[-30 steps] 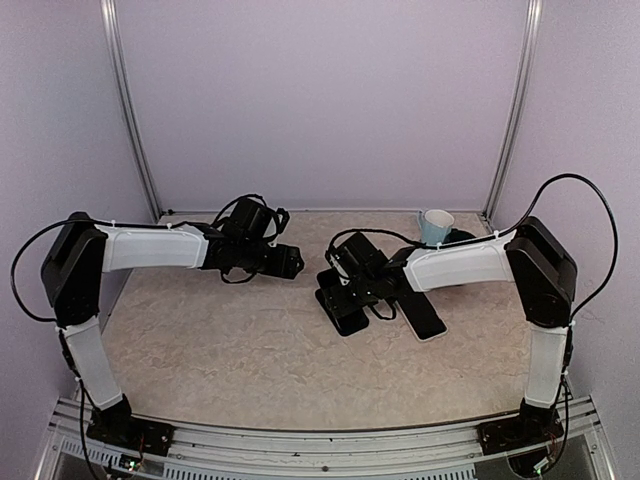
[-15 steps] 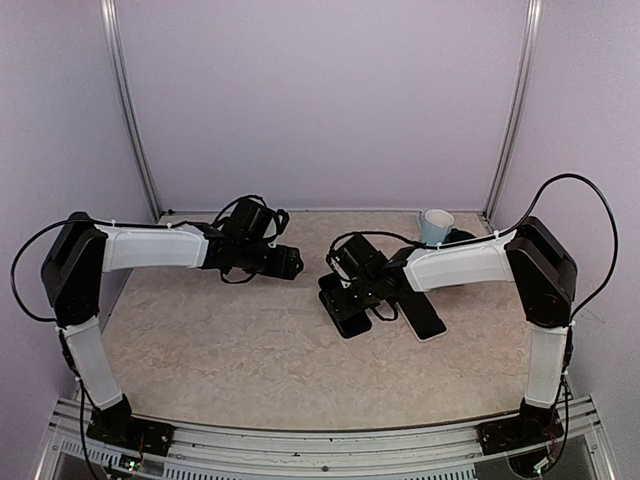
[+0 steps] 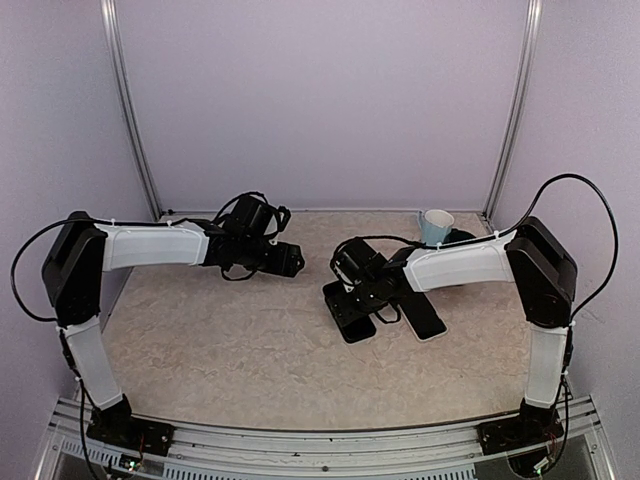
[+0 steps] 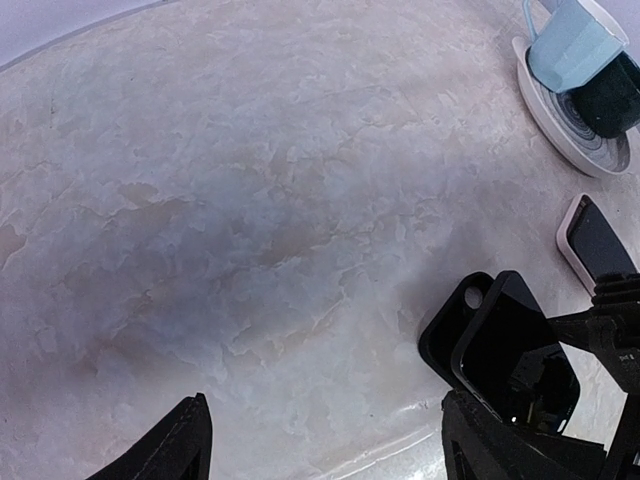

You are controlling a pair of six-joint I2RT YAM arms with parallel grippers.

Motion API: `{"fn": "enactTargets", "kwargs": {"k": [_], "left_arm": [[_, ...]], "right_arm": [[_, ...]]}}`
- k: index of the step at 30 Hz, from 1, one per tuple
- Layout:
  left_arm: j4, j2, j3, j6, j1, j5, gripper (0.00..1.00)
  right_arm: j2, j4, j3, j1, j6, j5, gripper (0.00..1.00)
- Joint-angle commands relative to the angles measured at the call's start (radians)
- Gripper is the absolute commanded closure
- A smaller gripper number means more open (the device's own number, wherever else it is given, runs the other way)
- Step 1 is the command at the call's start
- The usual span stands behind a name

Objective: Put the phone into the phone case

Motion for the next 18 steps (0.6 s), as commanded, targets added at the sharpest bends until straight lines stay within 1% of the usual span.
{"fn": "enactTargets", "kwargs": {"k": [1,4,9,12,17,18], "left_arm": [[-0.007,0.019,0.030,0.014,0.006,0.006,0.22],[-0.007,0.019,0.029,0.012,0.006,0.009,0.22],[-0.015,0.020,0.031,0.014,0.006,0.009,0.21],[-0.013,0.019,0.029,0.014,0.006,0.008,0.21],[-0.009,0.035,0.035,0.008,0.006,0.028,0.22],[-0.006,0.039,0.037,0.005,0.006,0.056,0.22]], "right_arm": [[-0.016,-0.112,0.003,0.016,0.037,-0.016,0.35],[-0.023,-0.111,-0.010,0.016,0.049,0.017,0.30],[-0.010,-0.120,0.007,0.016,0.053,0.019,0.21],[-0.017,-0.119,0.009,0.016,0.054,0.024,0.14],[-0.023,-0.134,0.029,0.016,0.042,0.029,0.09],[-0.027,-0.136,0.033,0.016,0.040,0.030,0.08]]}}
